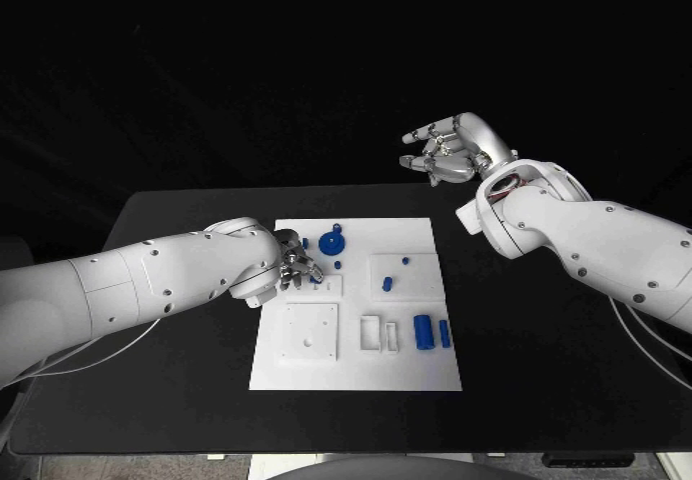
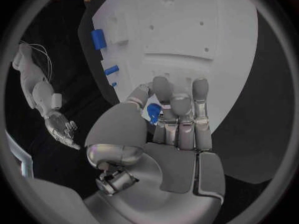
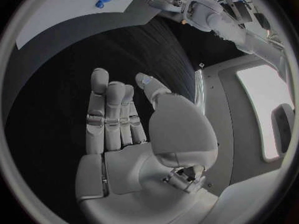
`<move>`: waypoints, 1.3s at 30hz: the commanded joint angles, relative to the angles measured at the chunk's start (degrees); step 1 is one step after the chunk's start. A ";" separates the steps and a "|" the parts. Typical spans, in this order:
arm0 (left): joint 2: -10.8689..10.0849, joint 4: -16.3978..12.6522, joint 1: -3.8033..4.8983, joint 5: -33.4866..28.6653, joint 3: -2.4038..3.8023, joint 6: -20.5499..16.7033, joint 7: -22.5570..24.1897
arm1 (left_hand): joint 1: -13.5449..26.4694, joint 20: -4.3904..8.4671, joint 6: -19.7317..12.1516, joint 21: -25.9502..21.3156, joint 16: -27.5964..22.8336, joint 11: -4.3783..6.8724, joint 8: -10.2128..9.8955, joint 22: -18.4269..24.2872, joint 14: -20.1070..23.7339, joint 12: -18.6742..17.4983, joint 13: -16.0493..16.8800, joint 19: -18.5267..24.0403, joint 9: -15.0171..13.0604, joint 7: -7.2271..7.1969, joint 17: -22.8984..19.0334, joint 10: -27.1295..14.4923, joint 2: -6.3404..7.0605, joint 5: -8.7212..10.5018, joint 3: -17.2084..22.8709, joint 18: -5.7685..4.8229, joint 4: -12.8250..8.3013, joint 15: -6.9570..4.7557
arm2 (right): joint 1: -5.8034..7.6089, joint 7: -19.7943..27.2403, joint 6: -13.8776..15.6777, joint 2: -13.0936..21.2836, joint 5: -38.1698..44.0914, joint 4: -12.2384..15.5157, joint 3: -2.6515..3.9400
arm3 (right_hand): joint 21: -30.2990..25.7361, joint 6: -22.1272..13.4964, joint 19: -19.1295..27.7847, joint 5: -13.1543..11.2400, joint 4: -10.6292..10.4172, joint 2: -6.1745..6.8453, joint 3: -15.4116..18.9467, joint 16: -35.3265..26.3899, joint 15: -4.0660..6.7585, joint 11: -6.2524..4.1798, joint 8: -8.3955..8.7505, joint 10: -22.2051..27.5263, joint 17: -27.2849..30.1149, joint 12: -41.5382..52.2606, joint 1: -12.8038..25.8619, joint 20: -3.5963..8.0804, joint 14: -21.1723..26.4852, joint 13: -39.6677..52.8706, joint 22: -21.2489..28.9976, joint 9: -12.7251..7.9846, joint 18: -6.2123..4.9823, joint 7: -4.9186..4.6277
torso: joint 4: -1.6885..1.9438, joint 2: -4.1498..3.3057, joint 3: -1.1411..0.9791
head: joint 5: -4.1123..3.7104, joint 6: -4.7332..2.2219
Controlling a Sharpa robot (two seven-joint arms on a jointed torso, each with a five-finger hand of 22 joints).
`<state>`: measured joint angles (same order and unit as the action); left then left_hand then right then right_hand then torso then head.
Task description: Assemble the parts on the task board
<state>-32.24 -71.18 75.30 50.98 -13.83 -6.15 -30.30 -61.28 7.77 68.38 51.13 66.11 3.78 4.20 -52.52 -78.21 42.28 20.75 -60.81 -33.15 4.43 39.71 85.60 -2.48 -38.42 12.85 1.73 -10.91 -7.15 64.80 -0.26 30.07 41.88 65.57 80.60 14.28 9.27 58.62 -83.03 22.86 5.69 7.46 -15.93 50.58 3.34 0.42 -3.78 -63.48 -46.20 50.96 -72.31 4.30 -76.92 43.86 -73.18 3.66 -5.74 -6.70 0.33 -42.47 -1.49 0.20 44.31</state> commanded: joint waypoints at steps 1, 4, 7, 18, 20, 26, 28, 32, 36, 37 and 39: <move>-0.12 -0.33 -0.05 -0.02 0.03 1.46 -0.08 | 0.00 -0.40 13.44 0.37 0.29 2.09 0.23 -0.05 -0.36 0.20 -0.08 -0.04 -32.25 -8.42 0.05 1.13 -0.61 -0.12 1.61 0.67 -2.10 -0.14 | 0.00 -0.15 -0.36 -0.03 -0.08 -0.06 0.04 | -0.25 -0.40 -0.36 0.16 -0.01 0.16 -0.15 0.18 0.02 -0.03 0.25 0.35 0.07 0.25 0.52 0.07 0.34 -0.05 -0.08 -0.09 -0.27 -0.14 | -0.04 0.01 0.03 | -0.05 -0.05; -0.27 -0.41 -0.06 -0.04 0.03 1.41 -0.09 | 0.09 -0.45 13.60 0.43 0.60 2.12 0.39 -0.14 -0.52 0.50 -0.09 -0.07 -32.35 -8.48 0.53 1.13 -0.69 -0.11 1.58 0.73 -2.22 -0.14 | 0.00 -0.23 -0.45 -0.03 -0.08 -0.12 0.04 | -0.25 -0.40 -0.36 0.16 -0.01 0.16 -0.15 0.18 0.02 -0.03 0.25 0.35 0.07 0.25 0.52 0.07 0.34 -0.05 -0.08 -0.09 -0.27 -0.14 | 0.02 0.00 0.01 | -0.11 -0.07; -0.35 -0.46 -0.07 -0.05 0.03 1.49 -0.11 | 0.09 -0.45 13.59 0.44 0.61 2.12 0.40 -0.14 -0.52 0.53 -0.09 -0.07 -32.37 -8.48 0.55 1.13 -0.69 -0.10 1.58 0.73 -2.23 -0.14 | 0.00 -0.29 -0.52 -0.06 -0.08 -0.17 0.04 | -0.25 -0.40 -0.36 0.16 -0.01 0.16 -0.15 0.18 0.02 -0.03 0.25 0.35 0.07 0.25 0.52 0.07 0.34 -0.05 -0.08 -0.09 -0.27 -0.14 | 0.04 0.00 0.00 | -0.08 -0.07; -0.73 -0.70 -0.11 0.06 0.03 1.94 -0.30 | 0.12 -0.63 13.63 0.47 0.73 2.10 0.49 -0.25 -0.54 0.72 -0.17 -0.06 -32.47 -8.50 0.75 1.12 -0.81 0.08 1.49 0.81 -2.31 -0.05 | -0.02 -0.48 -0.75 -0.14 -0.08 -0.29 0.04 | -0.69 -0.42 -0.55 0.23 -0.01 0.09 -0.02 0.26 0.02 -0.02 0.25 0.41 0.19 0.34 0.53 0.07 0.38 -0.16 -0.34 -0.09 -0.27 -0.14 | 0.00 -0.01 -0.03 | 0.17 -0.12; -0.78 -0.73 -0.11 0.06 0.03 2.09 -0.32 | 0.12 -0.63 13.63 0.47 0.73 2.10 0.49 -0.25 -0.54 0.72 -0.17 -0.06 -32.47 -8.50 0.75 1.12 -0.81 0.08 1.49 0.81 -2.31 -0.05 | -0.02 -0.52 -0.77 -0.15 -0.08 -0.30 0.04 | -0.69 -0.42 -0.55 0.23 -0.01 0.09 -0.02 0.26 0.02 -0.02 0.25 0.41 0.19 0.34 0.53 0.07 0.38 -0.16 -0.34 -0.09 -0.27 -0.14 | 0.01 -0.01 -0.03 | 0.17 -0.02; -0.91 -1.00 -0.16 0.07 0.03 2.52 -0.35 | 0.12 -0.63 13.63 0.47 0.73 2.10 0.49 -0.25 -0.54 0.72 -0.17 -0.06 -32.47 -8.50 0.75 1.12 -0.81 0.08 1.49 0.81 -2.31 -0.05 | -0.05 -0.58 -0.86 -0.23 -0.08 -0.37 0.04 | -0.69 -0.42 -0.55 0.23 -0.01 0.09 -0.02 0.26 0.02 -0.02 0.25 0.41 0.19 0.34 0.53 0.07 0.38 -0.16 -0.34 -0.09 -0.27 -0.14 | -0.03 -0.04 -0.02 | 0.05 -0.07; -0.94 -1.06 -0.19 0.07 0.03 2.64 -0.36 | 0.16 -0.74 13.62 0.48 0.70 2.08 0.47 -0.35 -0.51 0.78 -0.30 -0.03 -32.41 -8.49 0.73 1.12 -0.90 0.20 1.40 0.93 -2.36 -0.01 | -0.06 -0.59 -0.88 -0.26 -0.08 -0.40 0.04 | -0.69 -0.42 -0.55 0.23 -0.01 0.09 -0.02 0.26 0.02 -0.02 0.25 0.41 0.19 0.34 0.53 0.07 0.38 -0.16 -0.34 -0.09 -0.27 -0.14 | -0.04 -0.02 -0.04 | 0.01 -0.09; -1.00 -1.17 -0.21 0.02 0.03 2.94 -0.37 | 0.16 -0.74 13.62 0.48 0.70 2.08 0.47 -0.35 -0.51 0.78 -0.30 -0.03 -32.41 -8.49 0.73 1.12 -0.90 0.20 1.40 0.93 -2.36 -0.01 | -0.09 -0.46 -0.73 -0.31 -0.09 -0.42 0.04 | -0.93 -0.42 -0.69 0.31 -0.01 0.01 0.05 0.30 0.02 -0.03 0.23 0.42 0.25 0.39 0.52 0.08 0.36 -0.22 -0.53 -0.08 -0.28 -0.14 | -0.05 -0.03 -0.06 | 0.02 -0.09; -1.04 -1.23 -0.22 -0.19 0.03 3.05 -0.40 | 0.20 -0.75 13.59 0.47 0.61 2.06 0.43 -0.39 -0.47 0.76 -0.37 -0.03 -32.36 -8.47 0.62 1.11 -0.97 0.29 1.36 0.93 -2.36 0.02 | -0.13 -0.46 -0.62 -0.36 -0.12 -0.47 0.04 | -1.00 -0.38 -0.76 0.39 0.02 -0.02 0.00 0.33 0.04 -0.05 0.25 0.39 0.26 0.43 0.49 0.09 0.33 -0.22 -0.59 -0.09 -0.28 -0.13 | -0.03 -0.03 -0.04 | 0.00 -0.13; -1.04 -1.23 -0.23 -0.21 0.03 3.06 -0.40 | 0.20 -0.75 13.59 0.47 0.61 2.06 0.43 -0.39 -0.47 0.76 -0.37 -0.03 -32.36 -8.47 0.62 1.11 -0.97 0.29 1.36 0.93 -2.36 0.02 | -0.14 -0.46 -0.62 -0.37 -0.12 -0.49 0.04 | -1.00 -0.38 -0.76 0.39 0.02 -0.02 0.00 0.33 0.04 -0.05 0.25 0.39 0.26 0.43 0.49 0.09 0.33 -0.22 -0.59 -0.09 -0.28 -0.13 | -0.03 -0.03 -0.04 | 0.00 -0.13; -1.04 -1.24 -0.23 -0.26 0.03 3.07 -0.40 | 0.22 -0.77 13.61 0.44 0.51 2.05 0.37 -0.42 -0.43 0.72 -0.44 -0.01 -32.23 -8.46 0.51 1.12 -1.02 0.55 1.31 0.94 -2.33 0.02 | -0.15 -0.47 -0.61 -0.40 -0.13 -0.51 0.04 | -1.00 -0.38 -0.76 0.39 0.02 -0.02 0.00 0.33 0.04 -0.05 0.25 0.39 0.26 0.43 0.49 0.09 0.33 -0.22 -0.59 -0.09 -0.28 -0.13 | -0.03 -0.01 -0.04 | 0.01 -0.17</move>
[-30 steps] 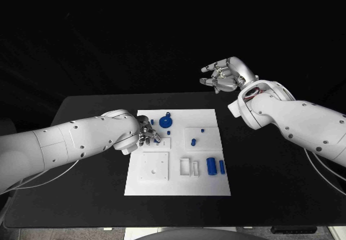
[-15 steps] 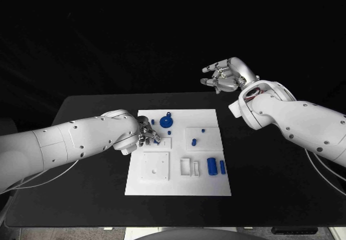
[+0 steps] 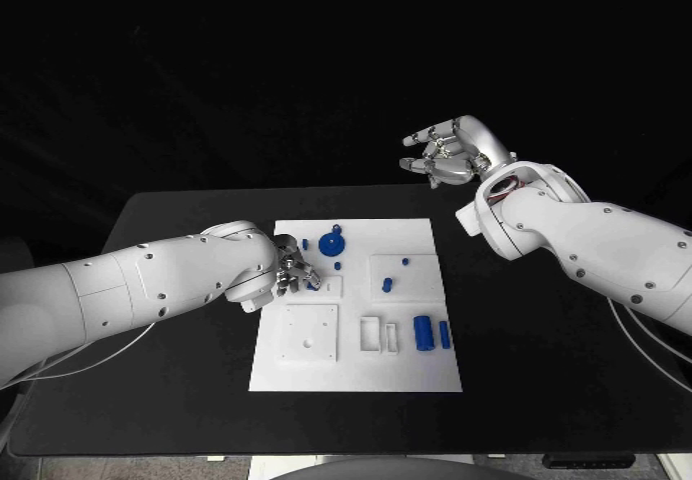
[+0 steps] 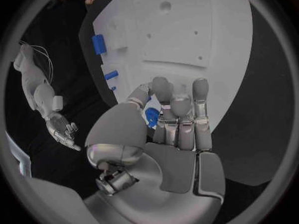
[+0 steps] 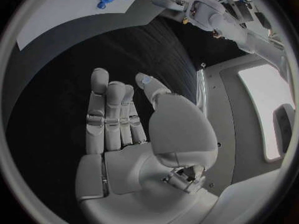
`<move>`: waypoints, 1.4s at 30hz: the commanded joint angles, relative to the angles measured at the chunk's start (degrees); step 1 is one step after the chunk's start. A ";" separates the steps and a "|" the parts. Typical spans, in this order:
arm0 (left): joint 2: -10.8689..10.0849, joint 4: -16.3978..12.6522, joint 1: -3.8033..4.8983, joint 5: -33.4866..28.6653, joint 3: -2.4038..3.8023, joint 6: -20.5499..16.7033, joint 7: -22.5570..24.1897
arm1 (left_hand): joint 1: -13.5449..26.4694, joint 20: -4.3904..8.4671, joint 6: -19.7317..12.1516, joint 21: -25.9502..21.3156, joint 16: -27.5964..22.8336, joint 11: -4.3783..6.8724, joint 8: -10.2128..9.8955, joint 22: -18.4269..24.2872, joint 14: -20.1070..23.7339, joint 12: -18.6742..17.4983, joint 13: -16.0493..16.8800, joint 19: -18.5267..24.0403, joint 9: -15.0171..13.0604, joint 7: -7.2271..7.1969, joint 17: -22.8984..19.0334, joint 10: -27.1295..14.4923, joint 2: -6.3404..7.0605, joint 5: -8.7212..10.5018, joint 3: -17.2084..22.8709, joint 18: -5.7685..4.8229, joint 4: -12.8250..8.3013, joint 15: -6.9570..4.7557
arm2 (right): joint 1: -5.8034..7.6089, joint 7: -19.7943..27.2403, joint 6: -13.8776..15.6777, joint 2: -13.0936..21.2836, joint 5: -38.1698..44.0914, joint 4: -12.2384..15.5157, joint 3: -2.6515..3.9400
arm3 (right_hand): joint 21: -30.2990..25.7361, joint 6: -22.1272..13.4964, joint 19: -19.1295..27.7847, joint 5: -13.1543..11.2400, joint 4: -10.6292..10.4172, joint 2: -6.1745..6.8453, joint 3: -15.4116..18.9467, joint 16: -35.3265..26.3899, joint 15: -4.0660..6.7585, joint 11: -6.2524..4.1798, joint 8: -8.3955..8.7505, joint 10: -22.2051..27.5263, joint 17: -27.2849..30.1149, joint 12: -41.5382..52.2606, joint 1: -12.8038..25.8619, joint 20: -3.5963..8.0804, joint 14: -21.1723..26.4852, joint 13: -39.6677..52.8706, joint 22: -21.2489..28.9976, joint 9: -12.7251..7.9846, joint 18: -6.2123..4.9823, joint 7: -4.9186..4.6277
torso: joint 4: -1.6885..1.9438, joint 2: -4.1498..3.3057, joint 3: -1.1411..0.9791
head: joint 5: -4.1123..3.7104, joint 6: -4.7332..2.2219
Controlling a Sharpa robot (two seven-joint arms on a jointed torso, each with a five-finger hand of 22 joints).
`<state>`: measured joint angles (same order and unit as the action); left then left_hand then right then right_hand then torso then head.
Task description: Assemble the parts on the task board
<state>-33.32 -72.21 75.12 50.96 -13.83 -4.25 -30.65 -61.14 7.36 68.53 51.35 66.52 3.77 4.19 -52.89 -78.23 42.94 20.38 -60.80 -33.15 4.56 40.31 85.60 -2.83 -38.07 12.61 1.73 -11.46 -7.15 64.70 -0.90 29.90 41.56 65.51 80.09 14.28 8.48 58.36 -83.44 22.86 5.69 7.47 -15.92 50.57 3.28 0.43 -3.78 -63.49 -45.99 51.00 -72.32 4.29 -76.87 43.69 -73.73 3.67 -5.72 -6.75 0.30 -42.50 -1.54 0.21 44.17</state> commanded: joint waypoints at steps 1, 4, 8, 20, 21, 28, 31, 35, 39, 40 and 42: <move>0.05 -0.20 -0.05 -0.26 0.03 1.17 -0.04 | 0.08 -0.37 13.45 0.21 0.05 2.05 0.35 -0.06 -0.39 0.06 -0.08 -0.01 -32.15 -8.59 -0.17 1.12 -0.66 0.28 1.53 0.94 -1.78 0.02 | -0.06 0.16 -0.43 -0.10 -0.06 -0.01 0.04 | -0.21 -0.13 -0.36 0.39 0.02 -0.03 -0.01 0.34 0.10 -0.06 0.25 0.41 0.06 0.39 0.51 0.10 0.27 -0.05 -0.05 -0.09 -0.30 -0.08 | 0.01 0.02 0.01 | -0.01 -0.02; 0.08 -0.16 -0.05 -0.30 0.03 1.17 -0.05 | 0.04 -0.38 13.47 0.18 0.01 2.04 0.29 -0.06 -0.39 0.02 -0.12 0.00 -32.01 -8.58 -0.20 1.12 -0.71 0.37 1.51 0.94 -1.77 0.03 | -0.08 0.15 -0.42 -0.13 -0.07 -0.02 0.04 | -0.21 -0.13 -0.36 0.39 0.02 -0.03 -0.01 0.34 0.10 -0.06 0.25 0.41 0.06 0.39 0.51 0.10 0.27 -0.05 -0.05 -0.09 -0.30 -0.08 | 0.01 -0.02 -0.01 | -0.07 0.01; 0.08 -0.06 -0.05 -0.32 0.03 1.35 -0.14 | -0.01 -0.39 13.51 0.15 -0.04 2.02 0.21 -0.08 -0.37 0.01 -0.17 -0.01 -31.68 -8.56 -0.26 1.12 -0.75 0.64 1.41 0.93 -1.70 0.03 | -0.08 0.12 -0.45 -0.15 -0.07 -0.03 0.04 | -0.21 -0.13 -0.36 0.39 0.02 -0.03 -0.01 0.34 0.10 -0.06 0.25 0.41 0.06 0.39 0.51 0.10 0.27 -0.05 -0.05 -0.09 -0.30 -0.08 | -0.04 0.00 -0.02 | -0.05 -0.03; 0.05 -0.01 -0.05 -0.33 0.03 3.50 -0.47 | 0.82 -0.22 13.78 0.05 -0.26 1.98 0.26 -0.12 -0.35 0.01 -0.26 -0.10 -30.96 -8.62 -0.64 1.12 -2.62 3.45 1.35 0.70 -0.72 0.01 | -0.10 0.05 -0.62 -0.31 -0.07 -0.16 0.04 | -0.49 -0.13 -0.47 0.49 0.05 -0.02 -0.08 0.35 0.10 -0.06 0.24 0.42 0.11 0.42 0.54 0.11 0.29 -0.10 -0.26 -0.09 -0.29 -0.08 | 0.04 -0.02 0.00 | -0.02 0.13; 0.05 0.00 -0.05 -0.33 0.03 3.57 -0.45 | 0.87 -0.24 13.86 0.04 -0.21 1.98 0.29 -0.13 -0.37 0.03 -0.25 -0.10 -30.93 -8.65 -0.58 1.12 -2.76 3.73 1.33 0.69 -0.66 0.01 | -0.10 0.04 -0.63 -0.32 -0.07 -0.17 0.04 | -0.60 -0.13 -0.51 0.52 0.06 -0.01 -0.11 0.36 0.10 -0.06 0.24 0.42 0.13 0.43 0.55 0.11 0.29 -0.12 -0.34 -0.09 -0.28 -0.08 | 0.00 -0.02 0.01 | -0.02 0.19; 0.02 0.05 -0.05 -0.33 0.03 3.74 -0.23 | 1.08 -0.40 14.28 0.03 0.32 2.00 0.37 -0.19 -0.57 0.40 -0.11 -0.13 -30.75 -8.74 0.05 1.12 -3.66 5.38 1.02 0.71 -0.03 0.09 | -0.12 0.00 -0.72 -0.34 -0.07 -0.20 0.04 | -0.60 -0.13 -0.51 0.52 0.06 -0.01 -0.11 0.36 0.10 -0.06 0.24 0.42 0.13 0.43 0.55 0.11 0.29 -0.12 -0.34 -0.09 -0.28 -0.08 | -0.02 -0.04 0.00 | -0.05 0.28; 0.03 0.09 -0.05 -0.33 0.03 3.74 -0.12 | 1.02 -0.46 14.38 0.03 0.47 2.01 0.36 -0.23 -0.57 0.53 -0.08 -0.14 -30.70 -8.76 0.22 1.12 -3.79 5.69 0.88 0.74 0.02 0.11 | -0.12 -0.03 -0.75 -0.35 -0.07 -0.22 0.04 | -0.76 -0.14 -0.56 0.68 0.09 0.02 -0.13 0.37 0.10 -0.06 0.24 0.43 0.15 0.44 0.58 0.11 0.31 -0.15 -0.47 -0.09 -0.28 -0.09 | -0.02 -0.01 0.03 | -0.07 0.29; 0.06 0.15 -0.05 -0.33 0.03 3.64 -0.04 | 0.99 -0.48 14.41 0.03 0.52 2.01 0.36 -0.24 -0.57 0.55 -0.07 -0.13 -30.68 -8.77 0.25 1.11 -3.86 5.94 0.82 0.75 0.06 0.12 | -0.14 -0.05 -0.81 -0.39 -0.07 -0.23 0.04 | -0.81 -0.13 -0.59 0.79 0.09 0.00 -0.16 0.38 0.11 -0.06 0.24 0.44 0.15 0.44 0.58 0.11 0.30 -0.16 -0.51 -0.09 -0.28 -0.09 | -0.01 -0.03 0.02 | -0.11 0.33; 0.13 0.22 -0.05 -0.26 0.03 3.48 -0.01 | 0.88 -0.51 14.49 0.05 0.67 2.03 0.36 -0.30 -0.62 0.65 -0.05 -0.16 -30.65 -8.79 0.41 1.11 -3.95 6.02 0.72 0.78 0.06 0.12 | -0.17 -0.08 -0.85 -0.43 -0.07 -0.28 0.04 | -0.85 -0.15 -0.60 0.94 0.11 0.03 -0.19 0.38 0.11 -0.06 0.25 0.46 0.16 0.43 0.58 0.11 0.31 -0.17 -0.54 -0.09 -0.28 -0.09 | 0.01 -0.04 0.01 | -0.15 0.34; 0.15 0.24 -0.05 -0.24 0.03 3.44 0.00 | 0.88 -0.51 14.49 0.05 0.67 2.03 0.36 -0.30 -0.62 0.65 -0.05 -0.16 -30.65 -8.79 0.41 1.11 -3.95 6.02 0.72 0.78 0.06 0.12 | -0.18 -0.09 -0.86 -0.44 -0.07 -0.30 0.04 | -0.90 -0.16 -0.61 1.04 0.12 0.04 -0.22 0.38 0.11 -0.06 0.25 0.46 0.16 0.43 0.60 0.11 0.31 -0.18 -0.59 -0.09 -0.28 -0.09 | 0.01 -0.04 0.01 | -0.16 0.33; 0.20 0.29 -0.05 -0.21 0.03 3.37 0.02 | 0.96 -0.55 14.57 0.06 0.79 2.04 0.38 -0.34 -0.68 0.76 -0.01 -0.18 -30.64 -8.81 0.54 1.12 -4.24 6.42 0.64 0.80 0.31 0.13 | -0.19 -0.09 -0.88 -0.45 -0.07 -0.31 0.04 | -0.94 -0.18 -0.63 1.19 0.13 0.07 -0.24 0.38 0.11 -0.06 0.25 0.45 0.17 0.43 0.61 0.12 0.32 -0.19 -0.64 -0.09 -0.28 -0.09 | 0.00 -0.01 0.00 | -0.13 0.37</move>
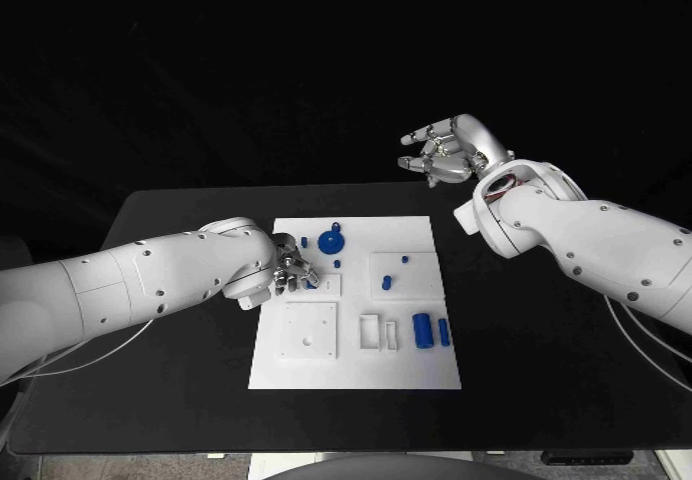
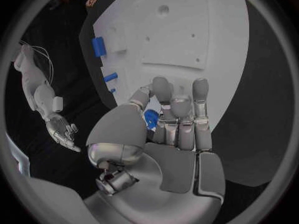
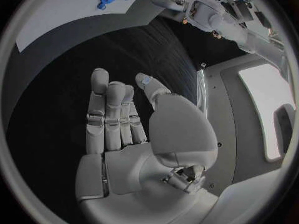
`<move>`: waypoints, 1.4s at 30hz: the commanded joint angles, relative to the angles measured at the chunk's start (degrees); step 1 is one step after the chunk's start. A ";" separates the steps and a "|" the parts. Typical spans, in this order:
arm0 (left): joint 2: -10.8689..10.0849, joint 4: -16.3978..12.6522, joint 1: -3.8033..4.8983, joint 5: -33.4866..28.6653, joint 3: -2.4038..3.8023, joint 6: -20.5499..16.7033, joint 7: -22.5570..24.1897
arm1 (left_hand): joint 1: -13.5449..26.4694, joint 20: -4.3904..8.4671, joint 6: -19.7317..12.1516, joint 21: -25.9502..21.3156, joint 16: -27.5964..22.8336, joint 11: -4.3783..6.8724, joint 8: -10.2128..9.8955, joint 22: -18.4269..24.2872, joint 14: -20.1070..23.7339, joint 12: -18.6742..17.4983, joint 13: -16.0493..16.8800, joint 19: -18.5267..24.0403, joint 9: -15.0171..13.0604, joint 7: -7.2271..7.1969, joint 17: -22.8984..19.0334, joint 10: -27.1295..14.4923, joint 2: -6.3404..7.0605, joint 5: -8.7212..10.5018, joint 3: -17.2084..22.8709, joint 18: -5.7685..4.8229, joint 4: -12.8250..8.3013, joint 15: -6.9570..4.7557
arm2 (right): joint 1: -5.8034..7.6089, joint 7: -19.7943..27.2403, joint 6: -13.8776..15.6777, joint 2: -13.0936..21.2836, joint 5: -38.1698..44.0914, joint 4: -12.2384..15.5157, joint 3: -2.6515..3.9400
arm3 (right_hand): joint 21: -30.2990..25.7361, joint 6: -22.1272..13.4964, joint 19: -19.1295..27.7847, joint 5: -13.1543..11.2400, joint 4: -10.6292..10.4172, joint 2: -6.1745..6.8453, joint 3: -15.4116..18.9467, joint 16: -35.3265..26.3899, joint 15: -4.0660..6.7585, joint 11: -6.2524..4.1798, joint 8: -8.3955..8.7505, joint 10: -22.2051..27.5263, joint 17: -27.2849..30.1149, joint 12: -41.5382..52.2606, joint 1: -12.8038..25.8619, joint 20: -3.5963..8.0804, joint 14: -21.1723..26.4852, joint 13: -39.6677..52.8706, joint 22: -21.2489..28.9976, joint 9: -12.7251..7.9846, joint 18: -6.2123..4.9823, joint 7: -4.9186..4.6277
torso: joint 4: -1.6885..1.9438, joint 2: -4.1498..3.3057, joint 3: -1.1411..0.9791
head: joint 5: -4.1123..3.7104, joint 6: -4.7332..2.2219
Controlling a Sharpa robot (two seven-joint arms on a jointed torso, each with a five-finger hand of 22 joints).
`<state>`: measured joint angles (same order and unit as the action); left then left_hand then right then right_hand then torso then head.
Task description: Assemble the parts on the task board
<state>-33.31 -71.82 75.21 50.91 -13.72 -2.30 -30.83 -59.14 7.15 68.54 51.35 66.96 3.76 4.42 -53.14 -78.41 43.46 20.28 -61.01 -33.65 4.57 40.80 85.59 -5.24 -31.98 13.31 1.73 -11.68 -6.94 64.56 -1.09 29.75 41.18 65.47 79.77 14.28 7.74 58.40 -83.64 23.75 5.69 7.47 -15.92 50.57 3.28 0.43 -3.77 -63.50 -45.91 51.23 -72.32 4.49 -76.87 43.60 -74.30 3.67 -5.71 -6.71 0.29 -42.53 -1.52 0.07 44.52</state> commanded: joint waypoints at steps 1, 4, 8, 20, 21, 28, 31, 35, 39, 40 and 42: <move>0.23 -0.06 -0.14 -0.14 -0.08 1.36 0.20 | -1.03 -0.34 14.57 0.07 0.36 2.05 0.15 -0.09 -0.51 0.24 0.09 0.02 -30.15 -8.82 0.08 1.12 -1.86 0.38 -0.07 0.80 0.56 -0.08 | -0.06 0.10 -0.74 -0.08 -0.03 0.00 0.04 | -0.22 -0.22 -0.44 0.38 0.13 0.08 -0.26 0.38 0.11 -0.07 0.24 0.46 0.09 0.20 0.61 -0.08 0.32 -0.10 -0.09 -0.09 -0.30 -0.14 | 0.00 0.02 -0.01 | 0.01 0.02; 0.37 0.08 -0.14 -0.07 -0.08 1.24 0.22 | -1.00 -0.35 14.58 0.06 0.39 2.05 0.16 -0.11 -0.51 0.29 0.10 0.02 -30.18 -8.84 0.08 1.12 -2.00 0.93 -0.17 0.80 0.76 -0.07 | -0.08 0.09 -0.76 -0.09 -0.03 -0.03 0.04 | -0.28 -0.22 -0.46 0.64 0.18 0.11 -0.34 0.39 0.12 -0.08 0.25 0.46 0.10 0.20 0.59 -0.08 0.32 -0.11 -0.14 -0.09 -0.30 -0.15 | 0.01 0.02 0.01 | 0.00 0.03; 0.62 0.32 -0.14 0.06 -0.08 1.30 0.22 | -1.26 -0.38 14.56 0.05 0.43 2.06 0.17 -0.15 -0.51 0.34 0.09 0.01 -30.23 -8.84 0.12 1.12 -2.07 1.31 -0.28 0.82 0.87 -0.07 | -0.10 0.08 -0.81 -0.12 -0.03 -0.07 0.04 | -0.34 -0.21 -0.49 0.95 0.20 0.13 -0.46 0.39 0.13 -0.08 0.25 0.47 0.10 0.18 0.62 -0.07 0.32 -0.13 -0.23 -0.10 -0.30 -0.15 | -0.04 0.02 -0.01 | -0.03 0.06; 1.63 1.18 -0.13 0.60 -0.07 3.85 0.10 | -1.80 -0.46 14.78 0.15 1.09 2.10 0.28 -0.35 -0.77 0.71 0.22 -0.01 -30.37 -8.89 0.99 1.12 -1.79 0.26 -0.21 0.86 0.34 -0.04 | -0.15 0.06 -0.86 -0.25 -0.03 -0.18 0.03 | -0.55 -0.22 -0.55 1.77 0.33 0.29 -0.79 0.40 0.14 -0.09 0.24 0.49 0.11 0.13 0.68 -0.05 0.34 -0.18 -0.49 -0.09 -0.31 -0.16 | -0.06 0.00 -0.06 | -0.25 0.26; 1.71 1.25 -0.13 0.63 -0.07 4.08 0.08 | -1.80 -0.46 14.78 0.15 1.09 2.10 0.28 -0.35 -0.77 0.71 0.22 -0.01 -30.37 -8.89 0.99 1.12 -1.79 0.26 -0.21 0.86 0.34 -0.04 | -0.16 0.06 -0.86 -0.26 -0.03 -0.19 0.03 | -0.55 -0.22 -0.55 1.77 0.33 0.29 -0.79 0.40 0.14 -0.09 0.24 0.49 0.11 0.13 0.68 -0.05 0.34 -0.18 -0.49 -0.09 -0.31 -0.16 | -0.07 -0.01 -0.07 | -0.27 0.26; 2.42 2.15 -0.13 0.80 -0.07 5.30 -0.13 | -1.65 -0.50 14.77 0.24 1.30 2.11 0.34 -0.58 -0.82 0.91 0.32 0.05 -30.61 -8.90 1.27 1.11 -1.88 0.50 -0.09 0.90 0.06 -0.01 | -0.22 0.07 -0.88 -0.37 -0.03 -0.28 0.03 | -0.66 -0.21 -0.59 2.03 0.38 0.34 -0.96 0.40 0.14 -0.10 0.24 0.48 0.12 0.11 0.75 -0.05 0.34 -0.20 -0.64 -0.09 -0.31 -0.16 | -0.05 0.00 -0.04 | -0.43 0.32; 2.74 2.52 -0.13 0.90 -0.07 5.61 -0.23 | -1.65 -0.50 14.72 0.22 1.20 2.10 0.33 -0.61 -0.76 0.89 0.31 0.06 -30.68 -8.89 1.12 1.10 -1.88 1.02 -0.21 0.90 0.10 -0.01 | -0.28 0.08 -0.90 -0.45 -0.03 -0.34 0.03 | -0.69 -0.20 -0.61 2.12 0.39 0.34 -1.01 0.41 0.14 -0.10 0.24 0.47 0.12 0.12 0.77 -0.05 0.34 -0.20 -0.68 -0.09 -0.31 -0.17 | -0.05 0.01 -0.07 | -0.52 0.35; 3.02 2.82 -0.14 0.96 -0.07 5.76 -0.42 | -1.87 -0.46 14.60 0.17 1.08 2.10 0.31 -0.65 -0.72 0.85 0.27 0.05 -30.80 -8.88 0.97 1.10 -1.81 1.71 -0.55 0.87 0.27 -0.02 | -0.36 0.10 -0.92 -0.51 -0.03 -0.39 0.03 | -0.76 -0.20 -0.64 2.26 0.43 0.38 -1.09 0.41 0.15 -0.10 0.24 0.48 0.12 0.11 0.80 -0.04 0.35 -0.21 -0.77 -0.09 -0.31 -0.16 | -0.04 0.02 -0.04 | -0.64 0.39; 3.11 2.96 -0.14 1.00 -0.07 5.13 -0.67 | -2.21 -0.49 14.54 -0.02 0.78 2.06 0.27 -0.60 -0.55 0.79 0.19 0.04 -30.90 -8.91 0.56 1.11 -1.59 7.08 -2.16 0.81 1.57 -0.03 | -0.42 0.10 -0.92 -0.53 -0.03 -0.42 0.03 | -0.76 -0.20 -0.64 2.26 0.43 0.38 -1.09 0.41 0.15 -0.10 0.24 0.48 0.12 0.11 0.80 -0.04 0.35 -0.21 -0.77 -0.09 -0.31 -0.16 | 0.00 0.05 -0.01 | -0.81 0.32; 3.11 2.98 -0.14 1.05 -0.07 4.80 -0.76 | -2.28 -0.50 14.33 -0.09 0.68 2.00 -0.01 -0.58 -0.50 0.76 0.16 0.04 -30.60 -8.84 0.41 1.11 -1.43 8.19 -2.93 0.78 2.31 -0.01 | -0.43 0.10 -0.91 -0.52 -0.03 -0.43 0.03 | -0.76 -0.20 -0.64 2.26 0.43 0.38 -1.09 0.41 0.15 -0.10 0.24 0.48 0.12 0.11 0.80 -0.04 0.35 -0.21 -0.77 -0.09 -0.31 -0.16 | 0.00 0.05 -0.01 | -0.81 0.32; 3.09 2.99 -0.14 1.18 -0.07 4.18 -0.90 | -1.98 -0.49 13.96 -0.27 0.40 1.95 -0.58 -0.50 -0.35 0.63 0.06 0.02 -29.06 -8.75 -0.03 1.12 -0.57 11.75 -4.96 0.74 4.34 -0.02 | -0.46 0.11 -0.91 -0.52 -0.03 -0.44 0.03 | -0.86 -0.25 -0.65 2.37 0.45 0.42 -1.15 0.39 0.15 -0.10 0.25 0.50 0.13 0.08 0.86 -0.04 0.37 -0.23 -0.85 -0.10 -0.30 -0.17 | 0.04 0.06 0.00 | -0.90 0.33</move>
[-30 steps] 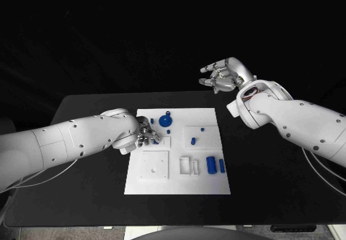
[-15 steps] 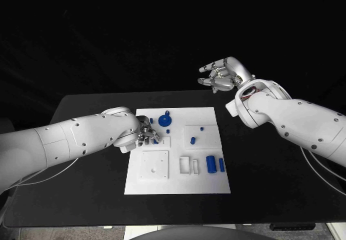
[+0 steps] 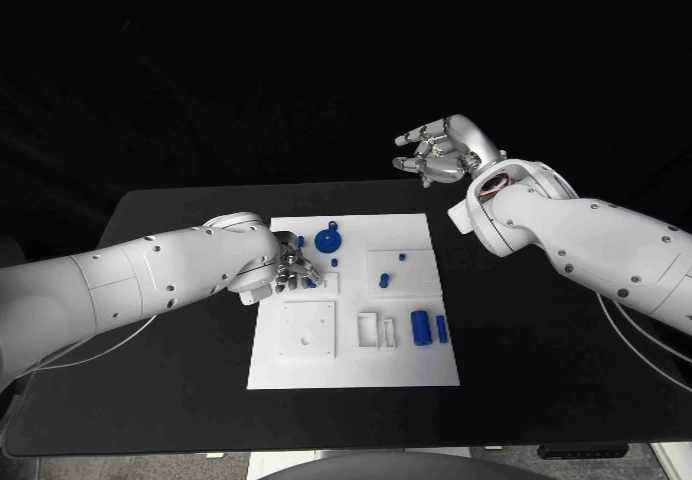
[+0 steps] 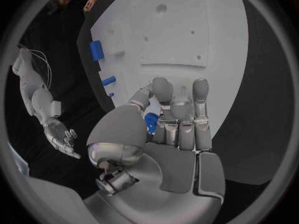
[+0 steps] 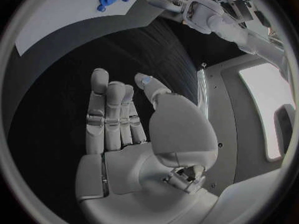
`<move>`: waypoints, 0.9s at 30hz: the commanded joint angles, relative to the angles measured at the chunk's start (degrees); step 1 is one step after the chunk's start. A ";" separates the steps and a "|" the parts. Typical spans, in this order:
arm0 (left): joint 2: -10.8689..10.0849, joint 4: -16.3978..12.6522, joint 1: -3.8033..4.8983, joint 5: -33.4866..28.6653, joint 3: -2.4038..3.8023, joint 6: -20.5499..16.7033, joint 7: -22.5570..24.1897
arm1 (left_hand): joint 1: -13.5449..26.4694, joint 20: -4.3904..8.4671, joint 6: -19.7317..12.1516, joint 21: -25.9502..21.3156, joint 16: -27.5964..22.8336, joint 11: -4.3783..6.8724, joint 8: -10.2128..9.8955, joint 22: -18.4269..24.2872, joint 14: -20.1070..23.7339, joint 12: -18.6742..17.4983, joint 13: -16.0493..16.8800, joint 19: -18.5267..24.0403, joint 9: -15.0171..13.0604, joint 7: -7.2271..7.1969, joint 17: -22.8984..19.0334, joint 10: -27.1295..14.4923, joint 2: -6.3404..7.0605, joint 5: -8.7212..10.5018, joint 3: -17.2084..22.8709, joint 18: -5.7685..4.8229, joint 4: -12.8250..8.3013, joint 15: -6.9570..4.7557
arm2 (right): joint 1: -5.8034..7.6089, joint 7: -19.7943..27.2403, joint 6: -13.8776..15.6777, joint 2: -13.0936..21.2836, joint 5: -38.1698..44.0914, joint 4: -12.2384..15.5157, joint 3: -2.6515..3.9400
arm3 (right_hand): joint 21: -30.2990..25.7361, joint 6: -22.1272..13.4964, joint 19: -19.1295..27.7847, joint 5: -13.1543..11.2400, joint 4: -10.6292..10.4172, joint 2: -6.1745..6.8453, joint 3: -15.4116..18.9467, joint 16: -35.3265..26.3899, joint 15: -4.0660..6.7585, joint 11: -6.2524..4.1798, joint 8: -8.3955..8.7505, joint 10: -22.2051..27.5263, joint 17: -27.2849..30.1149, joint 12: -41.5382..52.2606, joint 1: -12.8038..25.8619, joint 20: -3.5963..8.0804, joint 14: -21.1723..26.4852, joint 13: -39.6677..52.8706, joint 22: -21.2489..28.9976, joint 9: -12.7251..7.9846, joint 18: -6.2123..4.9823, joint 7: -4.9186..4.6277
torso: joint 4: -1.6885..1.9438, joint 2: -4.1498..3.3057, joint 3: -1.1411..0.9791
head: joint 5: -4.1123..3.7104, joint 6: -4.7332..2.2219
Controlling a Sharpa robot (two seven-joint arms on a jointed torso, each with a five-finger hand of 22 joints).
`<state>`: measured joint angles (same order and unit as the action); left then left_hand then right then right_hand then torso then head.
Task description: Assemble the parts on the task board
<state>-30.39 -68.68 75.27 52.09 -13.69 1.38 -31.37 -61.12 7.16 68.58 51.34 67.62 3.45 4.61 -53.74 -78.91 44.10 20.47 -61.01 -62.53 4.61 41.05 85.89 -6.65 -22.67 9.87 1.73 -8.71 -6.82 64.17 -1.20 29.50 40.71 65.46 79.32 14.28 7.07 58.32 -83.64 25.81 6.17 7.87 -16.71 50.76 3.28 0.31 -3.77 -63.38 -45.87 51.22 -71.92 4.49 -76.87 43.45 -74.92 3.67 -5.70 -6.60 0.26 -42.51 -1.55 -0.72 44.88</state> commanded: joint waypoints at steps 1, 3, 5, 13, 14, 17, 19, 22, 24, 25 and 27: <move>0.14 -0.15 -0.20 0.06 -0.09 0.13 -0.43 | 0.32 -0.43 13.84 -0.31 -0.30 2.26 -0.76 0.12 0.20 -0.05 -0.17 -0.03 0.39 -8.77 -0.38 0.81 1.46 4.20 -2.59 0.71 2.47 -0.19 | -0.08 0.22 -0.66 -0.05 -0.02 0.00 0.03 | -0.19 -0.17 -0.65 0.32 -0.03 0.02 -0.36 0.20 0.15 0.02 0.25 0.38 0.08 0.09 0.46 -0.04 0.37 -0.07 -0.22 -0.10 -0.31 -0.28 | 0.09 0.04 0.03 | -0.14 -0.03; 0.10 -0.14 -0.20 0.21 -0.09 -0.46 -0.53 | 0.05 -0.29 13.56 -0.49 -0.60 2.23 -0.74 0.19 0.44 -0.31 -0.30 0.00 1.65 -8.73 -0.90 0.83 2.18 6.61 -4.20 0.54 4.55 -0.20 | -0.11 0.23 -0.66 -0.04 -0.02 -0.01 0.03 | -0.19 -0.17 -0.65 0.32 -0.03 0.02 -0.36 0.20 0.15 0.02 0.25 0.38 0.08 0.09 0.46 -0.04 0.37 -0.07 -0.22 -0.10 -0.31 -0.28 | 0.09 0.03 0.05 | -0.17 -0.04; 0.05 -0.13 -0.20 0.35 -0.09 -0.88 -0.60 | -0.23 -0.21 13.06 -0.66 -0.84 2.13 -0.77 0.24 0.67 -0.46 -0.38 -0.02 3.56 -8.60 -1.43 0.83 3.54 7.84 -5.83 0.44 7.04 -0.22 | -0.14 0.24 -0.65 -0.03 -0.03 -0.04 0.03 | -0.19 -0.17 -0.65 0.32 -0.03 0.02 -0.36 0.20 0.15 0.02 0.25 0.38 0.08 0.09 0.46 -0.04 0.37 -0.07 -0.22 -0.10 -0.31 -0.28 | 0.09 0.03 0.06 | -0.20 -0.07; -0.13 -0.15 -0.20 0.60 -0.09 -1.78 -0.68 | -1.85 0.05 13.24 -1.01 -0.65 2.09 -0.62 0.07 0.80 -0.44 -0.41 -0.15 4.89 -8.51 -1.93 0.82 7.49 8.82 -5.73 0.14 13.36 -0.28 | -0.25 0.25 -0.62 0.01 -0.07 -0.06 0.03 | -0.28 -0.21 -0.66 0.32 -0.05 0.08 -0.30 0.18 0.14 0.04 0.25 0.38 0.09 0.08 0.54 -0.05 0.38 -0.08 -0.25 -0.09 -0.30 -0.28 | 0.08 0.01 0.10 | -0.16 -0.12; -0.18 -0.17 -0.20 0.61 -0.09 -1.84 -0.68 | -2.15 -0.01 13.24 -1.15 -0.65 2.11 -0.61 0.01 0.85 -0.50 -0.44 -0.14 4.89 -8.48 -2.06 0.83 7.88 8.86 -5.31 0.18 14.05 -0.31 | -0.27 0.25 -0.61 0.02 -0.07 -0.06 0.03 | -0.28 -0.21 -0.66 0.32 -0.05 0.08 -0.30 0.18 0.14 0.04 0.25 0.38 0.09 0.08 0.54 -0.05 0.38 -0.08 -0.25 -0.09 -0.30 -0.28 | 0.08 0.01 0.11 | -0.14 -0.12; -0.35 -0.22 -0.20 0.71 -0.09 -1.98 -0.67 | -2.16 -0.01 13.20 -1.16 -0.68 2.09 -0.63 -0.02 0.88 -0.50 -0.44 -0.16 4.88 -8.46 -2.14 0.81 8.10 8.87 -5.39 0.17 14.01 -0.30 | -0.31 0.26 -0.60 0.04 -0.08 -0.07 0.03 | -0.43 -0.29 -0.70 0.26 -0.08 0.04 -0.12 0.16 0.12 0.05 0.24 0.38 0.12 0.08 0.51 -0.06 0.39 -0.10 -0.30 -0.09 -0.30 -0.29 | 0.07 0.02 0.13 | -0.10 -0.14; -0.53 -0.26 -0.21 0.82 -0.08 -2.08 -0.64 | -2.13 -0.01 13.24 -1.22 -0.72 2.10 -0.63 -0.07 0.92 -0.54 -0.45 -0.15 4.94 -8.49 -2.24 0.82 8.62 9.00 -5.08 0.18 14.56 -0.30 | -0.36 0.27 -0.59 0.05 -0.12 -0.06 0.03 | -0.43 -0.29 -0.70 0.26 -0.08 0.04 -0.12 0.16 0.12 0.05 0.24 0.38 0.12 0.08 0.51 -0.06 0.39 -0.10 -0.30 -0.09 -0.30 -0.29 | 0.07 0.03 0.14 | -0.09 -0.16; -0.86 -0.31 -0.21 1.08 -0.08 -2.24 -0.59 | -2.12 -0.02 13.33 -1.31 -0.71 2.09 -0.62 -0.13 0.93 -0.55 -0.46 -0.19 5.00 -8.48 -2.31 0.82 9.69 9.50 -4.36 0.19 15.80 -0.30 | -0.47 0.30 -0.56 0.10 -0.19 -0.04 0.03 | -0.43 -0.29 -0.70 0.26 -0.08 0.04 -0.12 0.16 0.12 0.05 0.24 0.38 0.12 0.08 0.51 -0.06 0.39 -0.10 -0.30 -0.09 -0.30 -0.29 | 0.08 0.02 0.13 | -0.10 -0.24; -1.16 -0.37 -0.21 1.22 -0.07 -2.40 -0.56 | -2.03 -0.01 13.44 -1.37 -0.72 2.09 -0.61 -0.16 0.93 -0.55 -0.46 -0.22 5.03 -8.47 -2.35 0.82 10.50 10.37 -3.92 0.18 16.77 -0.31 | -0.55 0.33 -0.52 0.13 -0.23 -0.04 0.03 | -0.43 -0.29 -0.70 0.26 -0.08 0.04 -0.12 0.16 0.12 0.05 0.24 0.38 0.12 0.08 0.51 -0.06 0.39 -0.10 -0.30 -0.09 -0.30 -0.29 | 0.08 0.04 0.13 | -0.12 -0.29; -1.33 -0.42 -0.21 1.27 -0.07 -2.48 -0.53 | -1.98 -0.01 13.49 -1.39 -0.75 2.08 -0.62 -0.18 0.96 -0.57 -0.48 -0.23 5.04 -8.45 -2.41 0.82 10.84 11.24 -3.70 0.18 17.22 -0.30 | -0.58 0.34 -0.50 0.14 -0.24 -0.03 0.03 | -0.43 -0.29 -0.70 0.26 -0.08 0.04 -0.12 0.16 0.12 0.05 0.24 0.38 0.12 0.08 0.51 -0.06 0.39 -0.10 -0.30 -0.09 -0.30 -0.29 | 0.06 0.03 0.10 | -0.12 -0.33; -1.58 -0.51 -0.22 1.32 -0.07 -2.59 -0.46 | -1.85 -0.01 13.60 -1.42 -0.79 2.07 -0.62 -0.19 0.97 -0.58 -0.49 -0.25 5.07 -8.44 -2.47 0.83 11.47 13.03 -3.34 0.18 18.00 -0.31 | -0.63 0.36 -0.48 0.16 -0.27 -0.03 0.03 | -0.58 -0.45 -0.75 0.31 -0.17 0.02 0.07 0.11 0.12 0.06 0.25 0.37 0.16 0.07 0.57 -0.07 0.40 -0.12 -0.32 -0.10 -0.30 -0.30 | 0.05 0.03 0.11 | -0.12 -0.42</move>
<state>-31.88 -69.00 75.07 52.79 -13.78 -0.37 -31.95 -63.02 7.16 81.78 50.13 66.96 5.31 3.95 -53.87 -78.26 43.85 20.05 -61.01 -57.54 -3.90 38.64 84.02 4.58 -10.13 6.62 1.73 9.14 -7.24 63.61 -1.20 29.48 40.85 65.39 79.22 14.28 6.84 58.07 -83.63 25.80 6.17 7.93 -16.71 50.76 3.28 0.32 -3.77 -63.39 -45.80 51.22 -71.87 4.49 -76.87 43.40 -74.91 3.67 -5.71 -6.66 0.34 -42.48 -1.41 -0.81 44.59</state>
